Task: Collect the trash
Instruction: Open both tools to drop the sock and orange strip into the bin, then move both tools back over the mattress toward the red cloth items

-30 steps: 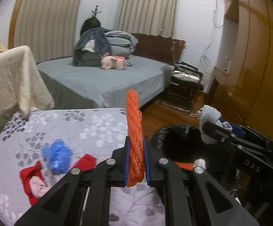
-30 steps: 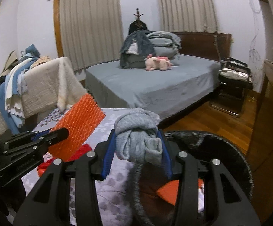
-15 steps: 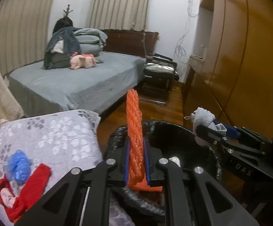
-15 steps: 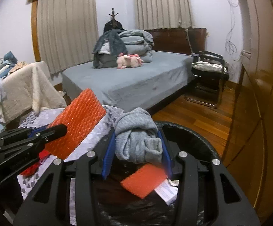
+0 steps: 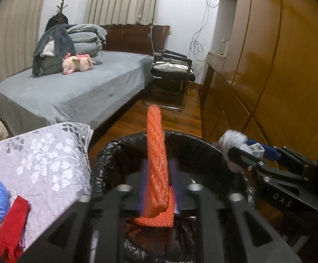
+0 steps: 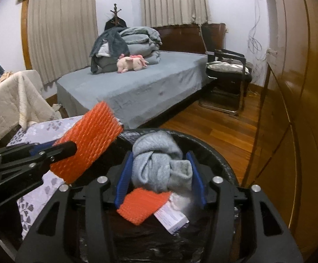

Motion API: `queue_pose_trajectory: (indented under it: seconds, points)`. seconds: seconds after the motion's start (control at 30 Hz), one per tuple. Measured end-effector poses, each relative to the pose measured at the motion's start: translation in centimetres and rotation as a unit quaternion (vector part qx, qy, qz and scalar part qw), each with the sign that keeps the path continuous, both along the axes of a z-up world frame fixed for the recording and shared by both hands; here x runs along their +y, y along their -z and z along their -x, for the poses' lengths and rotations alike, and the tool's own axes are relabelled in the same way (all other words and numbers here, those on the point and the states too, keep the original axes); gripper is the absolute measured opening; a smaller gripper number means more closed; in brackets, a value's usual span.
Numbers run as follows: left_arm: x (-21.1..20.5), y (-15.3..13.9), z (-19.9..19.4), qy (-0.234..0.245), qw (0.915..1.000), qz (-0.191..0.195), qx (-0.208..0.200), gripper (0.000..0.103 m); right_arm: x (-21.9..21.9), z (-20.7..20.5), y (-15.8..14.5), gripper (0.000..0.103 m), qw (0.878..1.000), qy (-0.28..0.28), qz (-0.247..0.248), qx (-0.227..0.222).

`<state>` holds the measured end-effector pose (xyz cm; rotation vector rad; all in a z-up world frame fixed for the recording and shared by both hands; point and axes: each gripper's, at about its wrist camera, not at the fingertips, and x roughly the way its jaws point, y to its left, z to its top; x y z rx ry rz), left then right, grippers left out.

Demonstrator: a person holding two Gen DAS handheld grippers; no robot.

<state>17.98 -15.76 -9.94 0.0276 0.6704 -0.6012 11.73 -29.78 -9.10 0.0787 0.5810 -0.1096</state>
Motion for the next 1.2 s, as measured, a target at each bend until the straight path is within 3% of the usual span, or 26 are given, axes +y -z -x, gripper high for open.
queue_pose_trajectory:
  seconds: [0.03, 0.13, 0.2, 0.27, 0.43, 0.77, 1.2]
  points:
    - [0.1, 0.1, 0.0, -0.003, 1.0000, 0.001, 0.000, 0.045, -0.1, 0.0, 0.1, 0.054, 1.000, 0.003, 0.000, 0.000]
    - [0.7, 0.1, 0.0, -0.010, 0.9999, 0.003, 0.002, 0.054, -0.7, 0.2, 0.3, 0.065, 1.000, 0.012, 0.000, -0.001]
    - [1.4, 0.0, 0.1, -0.020, 0.9998, 0.004, 0.001, 0.063, -1.0, 0.4, 0.1, 0.082, 1.000, 0.016, -0.002, -0.005]
    - [2.3, -0.3, 0.2, -0.034, 0.9994, 0.009, -0.002, 0.077, -0.9, 0.8, -0.2, 0.092, 1.000, 0.019, -0.006, -0.013]
    - [5.9, -1.3, 0.6, -0.080, 0.9966, 0.016, -0.005, 0.095, 0.2, 0.9, -1.2, 0.095, 0.999, 0.010, -0.032, -0.015]
    - [14.8, -2.7, 2.7, -0.177, 0.9838, 0.001, -0.027, 0.097, 6.4, -0.3, -2.4, 0.097, 0.998, -0.047, -0.030, -0.024]
    - [25.4, -2.2, 5.4, -0.286, 0.9561, -0.042, -0.046, 0.097, 15.8, -3.0, -2.7, 0.097, 0.991, -0.133, -0.008, -0.022]
